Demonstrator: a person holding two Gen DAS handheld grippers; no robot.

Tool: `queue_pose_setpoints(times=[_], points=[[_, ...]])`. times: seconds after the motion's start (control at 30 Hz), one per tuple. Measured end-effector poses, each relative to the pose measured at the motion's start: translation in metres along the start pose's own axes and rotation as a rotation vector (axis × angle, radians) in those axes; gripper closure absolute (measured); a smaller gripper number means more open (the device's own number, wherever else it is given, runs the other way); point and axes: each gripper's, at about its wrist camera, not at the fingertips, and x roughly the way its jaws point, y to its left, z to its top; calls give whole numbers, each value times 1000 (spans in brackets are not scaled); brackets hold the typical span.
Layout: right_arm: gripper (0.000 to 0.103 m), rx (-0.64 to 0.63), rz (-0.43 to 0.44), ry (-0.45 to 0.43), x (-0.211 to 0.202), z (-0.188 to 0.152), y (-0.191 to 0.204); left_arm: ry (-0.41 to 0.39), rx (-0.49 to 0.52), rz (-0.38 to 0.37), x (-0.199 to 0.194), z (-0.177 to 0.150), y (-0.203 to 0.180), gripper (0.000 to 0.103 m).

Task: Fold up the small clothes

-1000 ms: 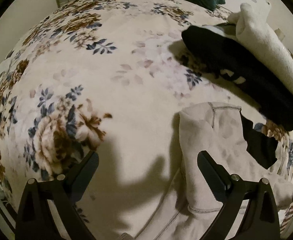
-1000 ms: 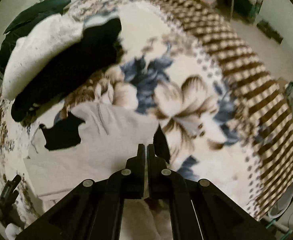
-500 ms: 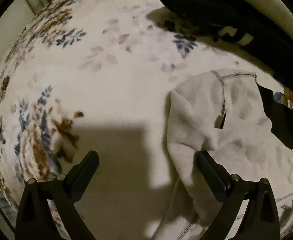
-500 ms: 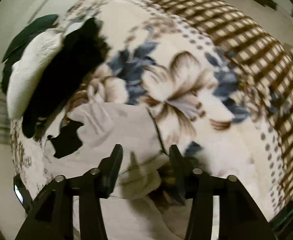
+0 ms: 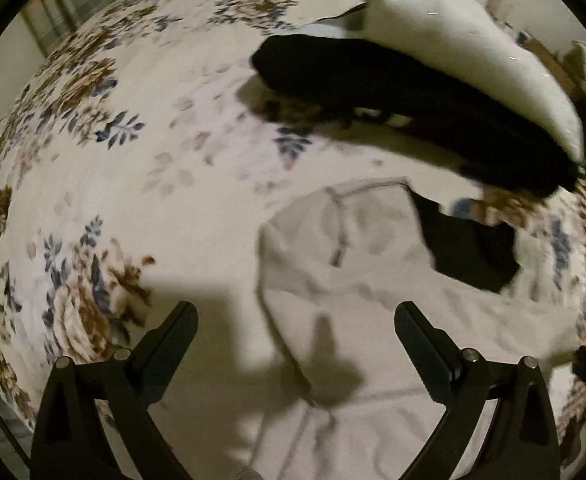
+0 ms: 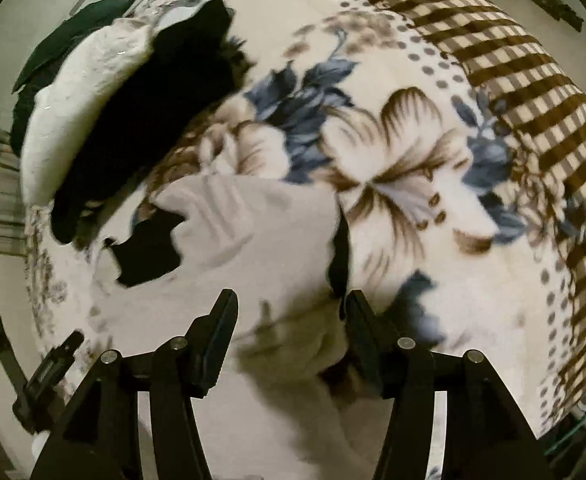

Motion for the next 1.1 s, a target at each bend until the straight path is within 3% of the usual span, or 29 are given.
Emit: queue_pose_setpoints(times=[0.1, 0.37, 0.53, 0.77, 0.87, 0.93, 1.0, 1.1], points=[[44, -25, -19, 47, -6, -23, -4, 50, 7, -22, -4, -34, 1, 2], [44, 7, -9, 277, 14, -134, -65, 253, -2, 24, 1, -180, 37, 2], [44, 28, -42, 369, 21, -203, -108, 285, -15, 20, 6, -242, 60, 2], [44, 56, -17, 388, 35, -263, -137, 278, -74, -64, 17, -289, 73, 3], [45, 45, 1, 377, 42, -275, -137, 287, -116, -95, 23, -301, 75, 16], [46, 42, 1, 374, 48, -281, -135, 295, -142, -119, 25, -309, 74, 47], [47, 44, 16, 375, 52, -286, -130, 279, -154, -112, 25, -312, 73, 53], [55, 52, 37, 382, 56, -292, -128, 241, -169, -123, 22, -318, 72, 90]])
